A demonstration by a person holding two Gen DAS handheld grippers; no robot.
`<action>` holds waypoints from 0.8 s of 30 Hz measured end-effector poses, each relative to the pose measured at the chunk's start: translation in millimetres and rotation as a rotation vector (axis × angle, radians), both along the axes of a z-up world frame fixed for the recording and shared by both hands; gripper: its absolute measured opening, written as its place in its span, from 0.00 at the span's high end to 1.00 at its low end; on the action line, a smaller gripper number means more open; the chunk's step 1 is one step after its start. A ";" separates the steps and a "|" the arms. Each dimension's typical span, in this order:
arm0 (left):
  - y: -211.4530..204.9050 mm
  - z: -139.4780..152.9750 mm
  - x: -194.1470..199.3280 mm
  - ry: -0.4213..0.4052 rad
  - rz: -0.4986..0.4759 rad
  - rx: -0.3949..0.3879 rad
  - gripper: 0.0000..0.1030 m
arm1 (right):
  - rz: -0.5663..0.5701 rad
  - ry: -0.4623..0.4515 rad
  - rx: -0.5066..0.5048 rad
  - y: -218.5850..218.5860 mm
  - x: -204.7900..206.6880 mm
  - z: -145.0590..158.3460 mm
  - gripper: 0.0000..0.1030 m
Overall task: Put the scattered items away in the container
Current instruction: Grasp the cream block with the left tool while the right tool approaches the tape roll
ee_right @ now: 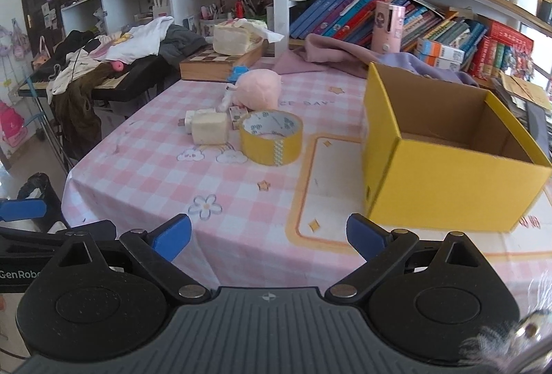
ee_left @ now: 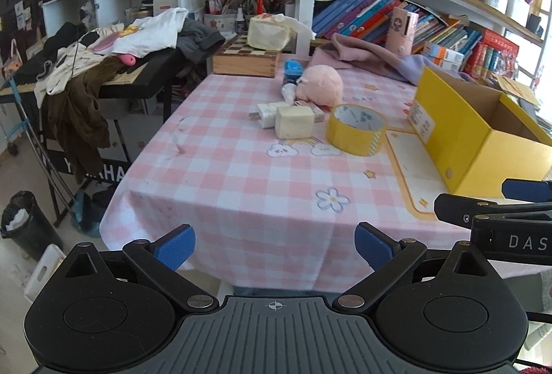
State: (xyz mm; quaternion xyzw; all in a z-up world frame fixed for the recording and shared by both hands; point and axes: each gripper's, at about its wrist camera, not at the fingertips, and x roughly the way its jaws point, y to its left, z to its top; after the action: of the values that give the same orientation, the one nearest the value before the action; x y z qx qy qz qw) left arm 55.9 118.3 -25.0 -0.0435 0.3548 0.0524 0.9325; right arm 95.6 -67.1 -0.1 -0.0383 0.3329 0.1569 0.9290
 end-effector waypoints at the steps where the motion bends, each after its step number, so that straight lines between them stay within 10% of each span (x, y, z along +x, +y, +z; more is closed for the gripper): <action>1: 1.9 -0.2 5.9 0.003 0.002 0.005 0.05 | 0.002 0.006 0.004 2.2 7.8 -0.5 0.04; 24: 26.0 -9.9 179.3 0.038 -0.027 -0.009 0.10 | 0.071 0.142 -0.085 43.7 169.5 -37.2 0.04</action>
State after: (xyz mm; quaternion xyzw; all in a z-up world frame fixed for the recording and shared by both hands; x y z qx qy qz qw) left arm 235.1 144.3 -35.0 -0.0419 0.3732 0.0392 0.9260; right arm 265.1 -23.4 -37.3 -0.0782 0.4028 0.1777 0.8945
